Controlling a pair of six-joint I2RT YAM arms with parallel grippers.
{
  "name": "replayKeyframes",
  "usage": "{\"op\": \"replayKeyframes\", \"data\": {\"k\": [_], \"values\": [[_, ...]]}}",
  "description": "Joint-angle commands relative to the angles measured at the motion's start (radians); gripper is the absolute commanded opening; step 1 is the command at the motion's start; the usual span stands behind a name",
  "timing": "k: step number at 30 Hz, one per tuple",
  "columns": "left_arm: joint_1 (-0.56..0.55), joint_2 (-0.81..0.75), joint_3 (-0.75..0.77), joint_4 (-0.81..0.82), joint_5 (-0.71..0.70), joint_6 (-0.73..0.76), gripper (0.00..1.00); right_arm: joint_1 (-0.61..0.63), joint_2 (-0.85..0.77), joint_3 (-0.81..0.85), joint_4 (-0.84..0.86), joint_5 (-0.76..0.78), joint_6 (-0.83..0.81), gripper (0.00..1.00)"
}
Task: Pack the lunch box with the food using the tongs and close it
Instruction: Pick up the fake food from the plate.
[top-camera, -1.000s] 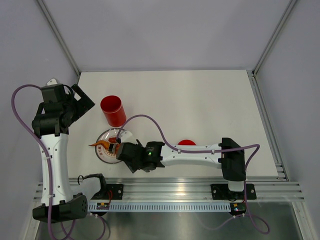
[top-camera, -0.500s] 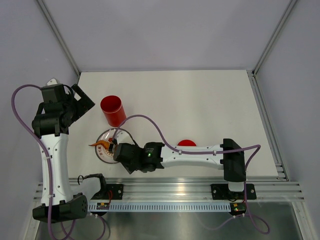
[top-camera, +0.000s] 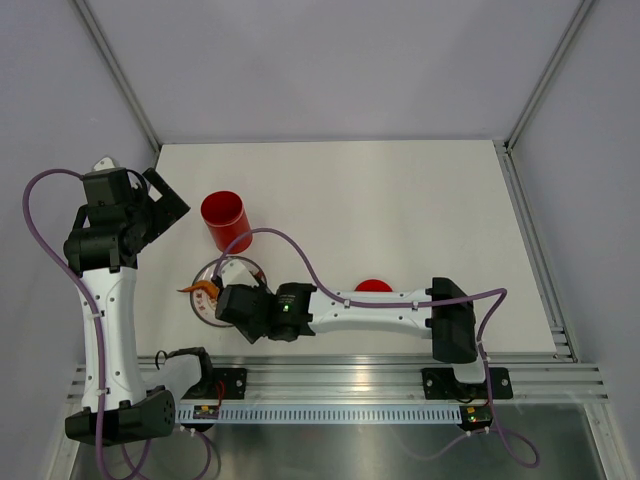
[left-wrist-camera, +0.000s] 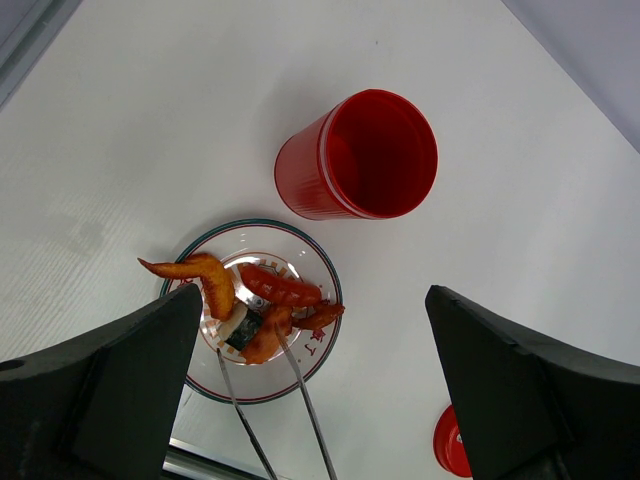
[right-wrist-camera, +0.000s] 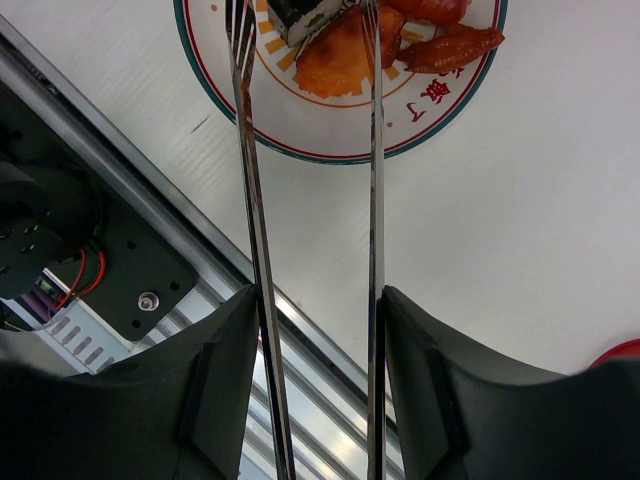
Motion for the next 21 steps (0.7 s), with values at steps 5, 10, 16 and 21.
{"op": "replayKeyframes", "data": {"k": [5, 10, 16, 21], "values": [[0.006, -0.008, 0.013, 0.025, 0.01, 0.025, 0.99, 0.004, 0.027, 0.057, 0.005, 0.027, -0.029, 0.58], [0.006, -0.007, 0.011, 0.025, 0.008, 0.025, 0.99, -0.001, 0.044, 0.062, 0.013, 0.028, -0.031, 0.59], [0.006, -0.008, 0.007, 0.028, 0.005, 0.025, 0.99, -0.015, 0.062, 0.068, 0.028, 0.022, -0.037, 0.58], [0.006, -0.01, 0.005, 0.028, 0.003, 0.028, 0.99, -0.018, 0.068, 0.073, 0.034, 0.024, -0.047, 0.57]]}}
